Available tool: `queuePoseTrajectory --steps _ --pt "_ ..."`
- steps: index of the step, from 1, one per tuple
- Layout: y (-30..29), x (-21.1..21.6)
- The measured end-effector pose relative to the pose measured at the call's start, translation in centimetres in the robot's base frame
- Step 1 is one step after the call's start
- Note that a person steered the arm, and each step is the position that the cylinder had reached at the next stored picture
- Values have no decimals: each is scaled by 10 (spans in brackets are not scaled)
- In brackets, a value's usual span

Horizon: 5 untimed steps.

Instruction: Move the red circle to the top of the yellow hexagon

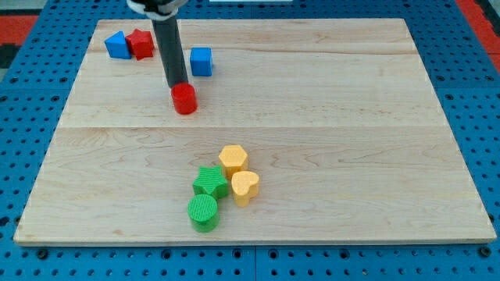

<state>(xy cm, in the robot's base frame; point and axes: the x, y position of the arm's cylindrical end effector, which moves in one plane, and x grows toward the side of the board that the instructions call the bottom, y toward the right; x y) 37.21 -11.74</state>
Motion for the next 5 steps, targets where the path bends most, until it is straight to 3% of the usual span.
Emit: queuePoseTrajectory --steps 1,2,4,5 --pt "-11 38" --pt "-64 41" --pt "18 47" --pt "41 76"
